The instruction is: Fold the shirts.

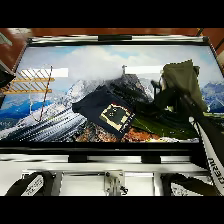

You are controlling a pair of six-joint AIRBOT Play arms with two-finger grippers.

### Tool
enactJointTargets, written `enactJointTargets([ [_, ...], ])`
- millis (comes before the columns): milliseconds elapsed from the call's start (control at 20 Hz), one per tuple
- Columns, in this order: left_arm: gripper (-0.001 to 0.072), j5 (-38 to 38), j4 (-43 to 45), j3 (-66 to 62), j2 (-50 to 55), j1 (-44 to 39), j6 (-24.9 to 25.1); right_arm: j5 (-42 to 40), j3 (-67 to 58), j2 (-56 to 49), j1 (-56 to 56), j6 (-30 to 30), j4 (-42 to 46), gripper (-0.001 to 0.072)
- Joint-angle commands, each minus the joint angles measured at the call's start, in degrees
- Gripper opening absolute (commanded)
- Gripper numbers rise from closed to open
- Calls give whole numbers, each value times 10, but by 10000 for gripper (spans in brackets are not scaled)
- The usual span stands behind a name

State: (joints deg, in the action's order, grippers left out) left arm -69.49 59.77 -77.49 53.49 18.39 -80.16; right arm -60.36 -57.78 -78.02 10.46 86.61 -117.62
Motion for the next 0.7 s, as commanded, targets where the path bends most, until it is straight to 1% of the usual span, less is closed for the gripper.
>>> enactJointTargets([
  [0,29,-1,0,0,0,0,1,116,136,17,0,33,-145,691],
  [100,29,-1,0,0,0,0,1,171,148,13,30,37,-176,690],
  [200,29,-1,0,0,0,0,-1,216,148,11,64,61,-195,690],
  [300,29,-6,-2,0,0,0,-1,248,148,7,88,59,-207,689],
  [450,29,-20,-2,0,0,0,-1,283,148,-13,106,57,-250,680],
  [500,29,-23,-2,0,0,0,-1,287,148,-21,108,58,-263,641],
  [550,29,-27,-2,0,0,0,-1,288,148,-27,108,58,-266,489],
  [600,29,-30,-2,0,0,0,-1,291,148,-29,108,59,-264,359],
  [650,29,-32,-2,0,0,0,-1,296,145,-28,108,73,-263,197],
])
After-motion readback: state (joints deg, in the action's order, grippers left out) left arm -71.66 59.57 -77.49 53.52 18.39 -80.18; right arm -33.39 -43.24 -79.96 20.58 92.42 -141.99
